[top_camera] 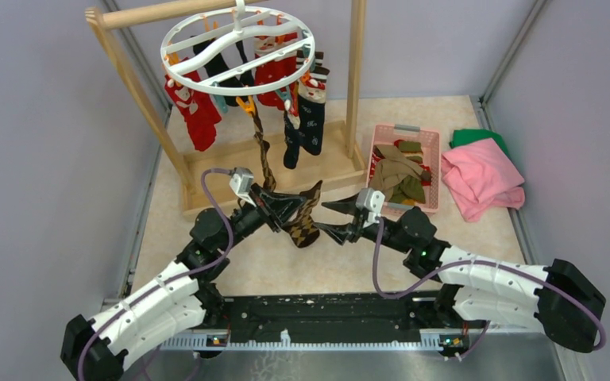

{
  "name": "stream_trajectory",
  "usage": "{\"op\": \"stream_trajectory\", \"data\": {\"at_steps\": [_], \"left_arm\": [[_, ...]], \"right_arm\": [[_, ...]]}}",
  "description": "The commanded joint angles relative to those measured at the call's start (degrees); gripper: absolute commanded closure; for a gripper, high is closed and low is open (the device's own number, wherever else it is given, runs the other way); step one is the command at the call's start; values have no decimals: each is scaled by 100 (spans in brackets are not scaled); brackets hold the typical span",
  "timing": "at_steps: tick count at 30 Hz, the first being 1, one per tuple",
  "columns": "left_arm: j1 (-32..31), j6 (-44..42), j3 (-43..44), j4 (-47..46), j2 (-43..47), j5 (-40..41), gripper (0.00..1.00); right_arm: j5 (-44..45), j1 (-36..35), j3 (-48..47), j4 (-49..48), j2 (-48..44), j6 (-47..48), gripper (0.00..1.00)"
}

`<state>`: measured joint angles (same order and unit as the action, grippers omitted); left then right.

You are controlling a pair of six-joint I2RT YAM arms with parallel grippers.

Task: Clip the socks to the hanger
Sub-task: Pick up the sock from the bin, then adjust the sock on the hanger.

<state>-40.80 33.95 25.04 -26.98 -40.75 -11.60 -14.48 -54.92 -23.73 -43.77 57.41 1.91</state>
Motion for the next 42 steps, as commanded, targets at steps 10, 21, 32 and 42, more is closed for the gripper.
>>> {"op": "stream_trajectory", "data": {"at_steps": [10,21,32,42], "left_arm": [[-34,-1760,-403,-99,1137,139,100],[-28,-2480,-39,1171,1472,-7,100],[-35,-2704,-28,1706,1708,340,100],[-37,-2028,261,3053,2302,728,100]], "right_arm": [[-309,-58,-69,-241,-165,511,46],[-433,-64,-221,-396,132,648,45],[-159,-55,-652,-453,247,575,43],[801,35,-2753,102,1772,-142,45]]}}
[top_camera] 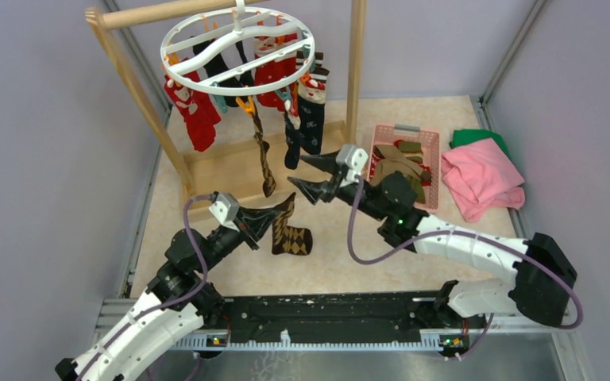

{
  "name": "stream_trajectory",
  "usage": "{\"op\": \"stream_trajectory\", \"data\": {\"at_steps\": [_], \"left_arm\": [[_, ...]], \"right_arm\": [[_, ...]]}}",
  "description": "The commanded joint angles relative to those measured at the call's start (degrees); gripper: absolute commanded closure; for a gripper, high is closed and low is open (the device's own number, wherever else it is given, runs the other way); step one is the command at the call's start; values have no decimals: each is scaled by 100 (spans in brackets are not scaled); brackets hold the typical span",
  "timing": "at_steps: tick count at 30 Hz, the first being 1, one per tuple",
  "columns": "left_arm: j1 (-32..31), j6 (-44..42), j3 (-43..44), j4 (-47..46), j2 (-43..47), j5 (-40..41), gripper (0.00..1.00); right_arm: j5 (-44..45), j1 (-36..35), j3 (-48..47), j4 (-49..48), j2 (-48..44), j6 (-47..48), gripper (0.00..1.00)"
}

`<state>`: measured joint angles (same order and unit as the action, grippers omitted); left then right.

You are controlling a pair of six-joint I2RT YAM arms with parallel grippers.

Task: Clip the socks to the hanger
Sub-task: Adjust the sock on the hanger.

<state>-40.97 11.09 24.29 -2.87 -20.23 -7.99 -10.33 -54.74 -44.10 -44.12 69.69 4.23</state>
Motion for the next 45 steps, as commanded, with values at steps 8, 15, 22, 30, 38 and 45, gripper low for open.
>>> {"op": "stream_trajectory", "data": {"at_steps": [8,15,22,30,38,45], "left_arm": [[-16,333,186,824,851,752,100],[-21,398,209,951,1129,938,100],[-27,385,199,921,1196,938,100],[-25,368,115,727,1201,859,100],[-27,359,86,655,1197,827,100],[-29,319,58,506,1172,318,100]], "right_arm": [[862,-120,-2473,646,2024,-1039,46],[1645,-341,-2923,148,2539,-970,51],[2127,-397,-2776,-286,2431,-679,99],[2863,-377,-2085,-559,1685,-11,100],[3142,230,-1629,-328,1031,-126,100],[3100,833,-1587,-105,805,-250,100]]}}
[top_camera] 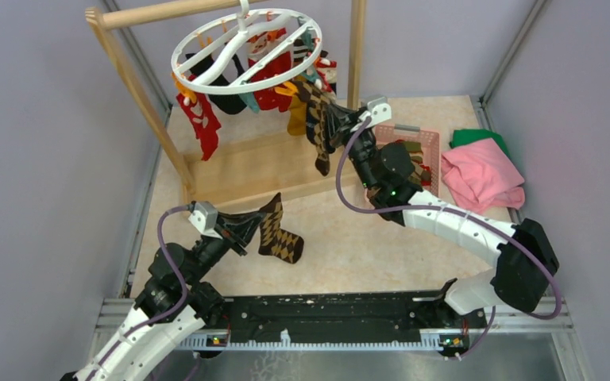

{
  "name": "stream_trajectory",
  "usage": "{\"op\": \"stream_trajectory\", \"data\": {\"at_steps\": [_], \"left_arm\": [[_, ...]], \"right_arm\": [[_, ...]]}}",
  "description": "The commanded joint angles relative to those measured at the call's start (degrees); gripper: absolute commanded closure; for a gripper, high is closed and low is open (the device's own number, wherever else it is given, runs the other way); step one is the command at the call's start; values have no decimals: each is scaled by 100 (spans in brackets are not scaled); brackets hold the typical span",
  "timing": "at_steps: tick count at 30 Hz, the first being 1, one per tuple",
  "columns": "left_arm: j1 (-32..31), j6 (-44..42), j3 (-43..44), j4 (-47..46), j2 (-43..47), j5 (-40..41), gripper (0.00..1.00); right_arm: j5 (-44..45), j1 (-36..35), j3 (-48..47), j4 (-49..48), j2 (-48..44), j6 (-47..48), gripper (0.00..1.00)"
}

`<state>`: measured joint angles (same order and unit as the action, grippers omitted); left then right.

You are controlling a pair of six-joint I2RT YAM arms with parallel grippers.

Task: Clip the socks to the hanger
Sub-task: Adjust the sock on the hanger.

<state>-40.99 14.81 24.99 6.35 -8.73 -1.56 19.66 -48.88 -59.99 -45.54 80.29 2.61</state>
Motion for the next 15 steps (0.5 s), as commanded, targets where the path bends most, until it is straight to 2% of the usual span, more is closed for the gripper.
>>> {"op": "stream_trajectory", "data": {"at_steps": [1,15], "left_arm": [[-24,-56,-12,-444,29,-385,100],[-23,-101,-85,-943,-299,-1218,100]], "right_arm": [[92,341,-10,72,-263,-117,100],[-393,1401,-859,738,280,-664,100]]}}
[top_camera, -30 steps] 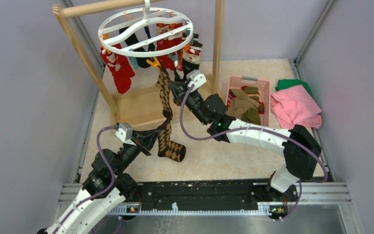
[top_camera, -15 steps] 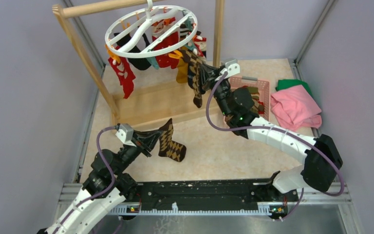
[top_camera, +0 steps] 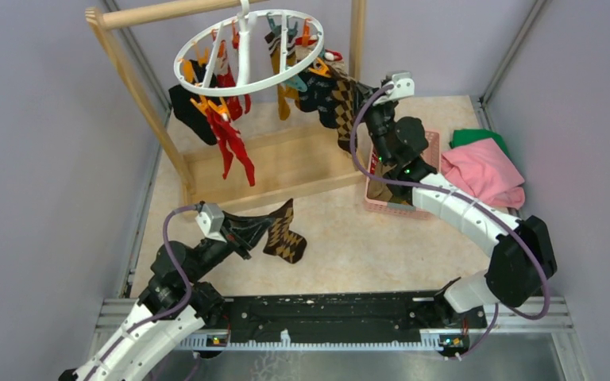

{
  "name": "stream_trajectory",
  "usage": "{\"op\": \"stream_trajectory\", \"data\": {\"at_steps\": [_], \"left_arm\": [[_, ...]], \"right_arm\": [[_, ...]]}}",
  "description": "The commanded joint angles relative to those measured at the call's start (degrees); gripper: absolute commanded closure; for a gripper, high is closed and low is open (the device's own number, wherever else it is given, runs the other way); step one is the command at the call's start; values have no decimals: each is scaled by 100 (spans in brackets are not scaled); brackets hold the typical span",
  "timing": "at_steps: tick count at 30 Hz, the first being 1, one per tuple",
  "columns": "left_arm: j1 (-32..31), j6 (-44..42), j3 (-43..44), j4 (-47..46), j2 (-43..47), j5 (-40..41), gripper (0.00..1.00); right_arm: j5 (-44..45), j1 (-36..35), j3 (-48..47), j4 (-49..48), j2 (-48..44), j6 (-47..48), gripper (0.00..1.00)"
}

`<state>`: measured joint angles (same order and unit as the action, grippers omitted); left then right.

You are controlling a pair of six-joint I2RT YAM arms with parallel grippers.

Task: Clip the socks to the hanger
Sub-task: Adjust the sock on the hanger.

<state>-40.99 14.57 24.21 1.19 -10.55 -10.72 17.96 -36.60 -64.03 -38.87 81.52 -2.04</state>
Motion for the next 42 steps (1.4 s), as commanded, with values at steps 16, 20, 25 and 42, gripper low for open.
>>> {"op": "stream_trajectory", "data": {"at_steps": [16,20,25,42], "left_arm": [[-23,-24,-131,-804,-299,-551,100],[-23,-24,-142,-837,-308,-559,100],[-23,-24,-153,-869,-342,-549,100],[-23,-50,-164,-945,-404,-591,100]], "right_arm": [[-1134,310,-224,104,67,-329,99],[-1231,310,-121,114,-13,-344,92],[-1358,311,24,150,-156,-342,85],[-1666,304,231,152,-397,-302,87]]}}
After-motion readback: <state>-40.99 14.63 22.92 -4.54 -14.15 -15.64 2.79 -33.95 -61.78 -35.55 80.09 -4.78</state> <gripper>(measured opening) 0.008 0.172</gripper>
